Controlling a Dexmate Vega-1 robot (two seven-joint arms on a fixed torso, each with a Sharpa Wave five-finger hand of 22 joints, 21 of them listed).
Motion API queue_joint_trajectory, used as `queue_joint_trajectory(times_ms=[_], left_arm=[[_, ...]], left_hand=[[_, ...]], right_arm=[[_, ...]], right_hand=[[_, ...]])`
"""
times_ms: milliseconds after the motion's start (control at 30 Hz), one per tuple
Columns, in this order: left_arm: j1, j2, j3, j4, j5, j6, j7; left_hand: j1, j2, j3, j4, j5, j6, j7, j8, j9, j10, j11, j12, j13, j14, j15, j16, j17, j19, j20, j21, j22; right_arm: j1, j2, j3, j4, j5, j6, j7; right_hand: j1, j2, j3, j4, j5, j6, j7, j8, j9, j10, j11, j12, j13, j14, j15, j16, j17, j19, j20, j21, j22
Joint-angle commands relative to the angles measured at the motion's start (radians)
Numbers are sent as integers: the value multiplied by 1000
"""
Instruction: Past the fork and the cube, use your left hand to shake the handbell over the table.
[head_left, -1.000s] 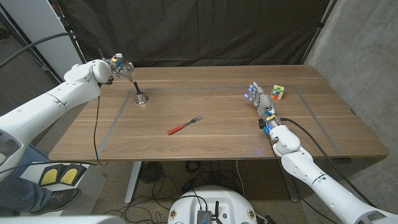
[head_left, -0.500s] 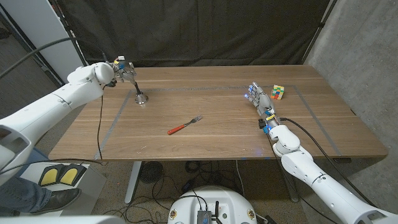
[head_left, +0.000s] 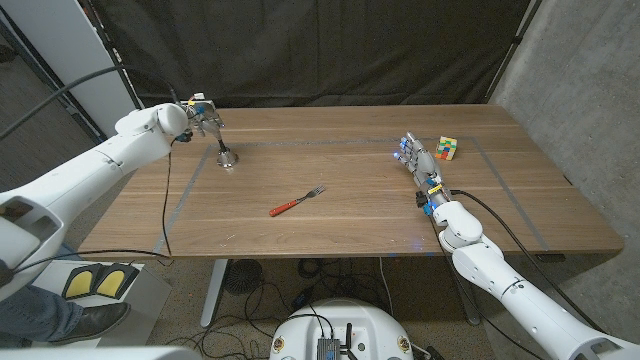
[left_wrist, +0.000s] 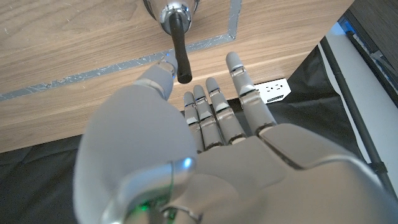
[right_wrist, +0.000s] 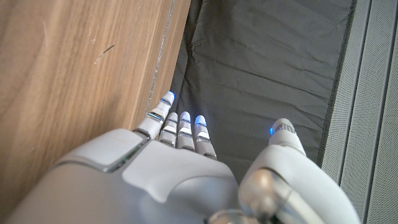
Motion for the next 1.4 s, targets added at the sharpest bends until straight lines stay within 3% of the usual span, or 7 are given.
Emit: queue_joint_trajectory(times_ms=[33,633,1000,1133,1400], left_arm=[[-21,-28,28,52,0,-11,1],[-19,-64,35,108,-41,-23,46],[-16,-85,33,145,-82,-28,73],[-16,-95,31,157,-101,-22,78],[-9,-103,25,166,-138,-7,96]], left_hand=[[23,8,-3,-5,0,13,1,6,2,13,4,2,3,13,-1,7,6,23,-5,10,4],[108,30,3,-10,6,69,13,13,3,64,12,12,6,63,-2,16,4,85,-30,33,6],[176,41,31,-12,11,134,42,23,5,123,31,24,8,128,-5,9,-4,134,-72,55,5],[191,43,40,-4,10,190,46,35,5,174,28,36,9,183,-20,10,-6,182,-94,76,4],[197,47,62,6,6,341,34,64,9,328,-8,65,8,367,-59,13,-15,305,-131,134,1]], right_arm=[[3,2,-2,7,2,1,7],[4,1,0,15,14,-2,17],[3,-1,1,15,18,-6,20],[4,0,-1,20,17,-3,23],[3,3,1,24,20,3,22]], right_hand=[[2,13,0,-6,-3,12,1,3,3,0,3,0,2,3,7,2,4,0,5,-3,2],[2,13,-1,-7,-3,11,1,2,3,1,4,0,2,3,8,2,4,0,6,-3,2],[2,14,-2,-7,-3,11,2,2,3,0,4,-1,2,4,8,2,4,-1,7,-4,2],[1,14,-2,-8,-3,11,1,2,3,1,4,-1,2,4,9,2,4,-2,7,-4,2],[1,14,-2,-8,-3,11,1,1,3,1,4,-1,2,5,9,2,5,-3,8,-4,2]])
